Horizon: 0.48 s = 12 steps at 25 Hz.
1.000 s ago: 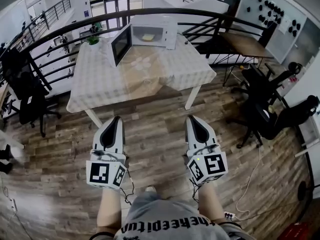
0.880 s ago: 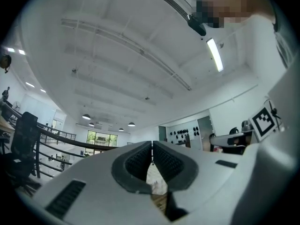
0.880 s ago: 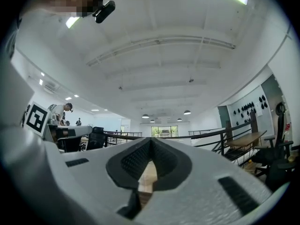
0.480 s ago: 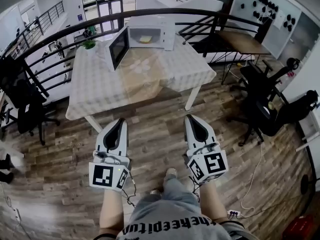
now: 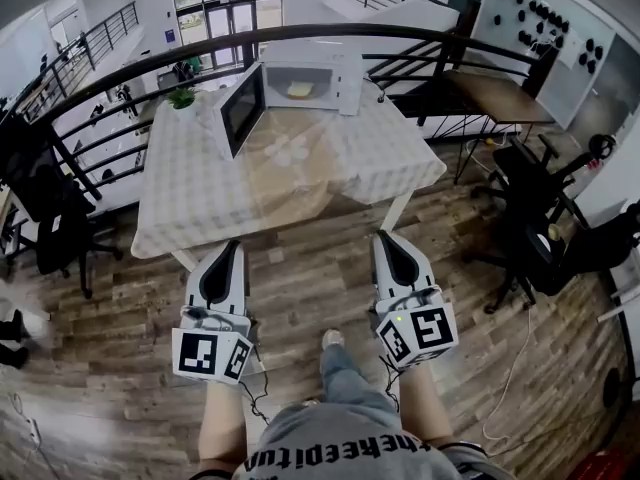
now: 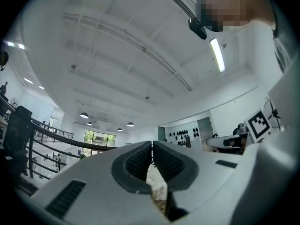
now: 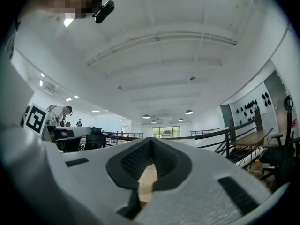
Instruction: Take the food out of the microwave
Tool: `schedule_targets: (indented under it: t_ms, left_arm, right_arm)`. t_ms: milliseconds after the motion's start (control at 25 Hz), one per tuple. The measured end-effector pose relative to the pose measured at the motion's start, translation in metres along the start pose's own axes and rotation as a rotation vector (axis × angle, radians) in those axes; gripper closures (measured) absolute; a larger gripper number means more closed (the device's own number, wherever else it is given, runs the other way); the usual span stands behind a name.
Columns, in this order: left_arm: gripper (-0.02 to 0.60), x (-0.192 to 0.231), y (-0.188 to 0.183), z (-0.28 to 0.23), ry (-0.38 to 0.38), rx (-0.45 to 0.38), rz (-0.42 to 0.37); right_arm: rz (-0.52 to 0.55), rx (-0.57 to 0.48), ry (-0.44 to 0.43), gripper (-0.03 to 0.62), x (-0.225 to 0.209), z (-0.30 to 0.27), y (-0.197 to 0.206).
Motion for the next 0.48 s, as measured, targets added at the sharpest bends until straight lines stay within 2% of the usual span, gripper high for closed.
schedule_targets:
  t_ms: [480]
  left_arm:
    - [0.569,0.044,0.02,-0.134,-0.014,-0.026,-0.022]
  right_arm:
    - [0.011,-0.031,-0.058,0.589,-0.058,-0.135,0.002]
Point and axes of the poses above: the fingertips, and each gripper's own axes: z backward along the fingers, x to its left, y out of its underside, the point moved 7 cm from there along z, backward along the fingers, and after that the axes turned 10 degrees about y, right-handed, at the moved point
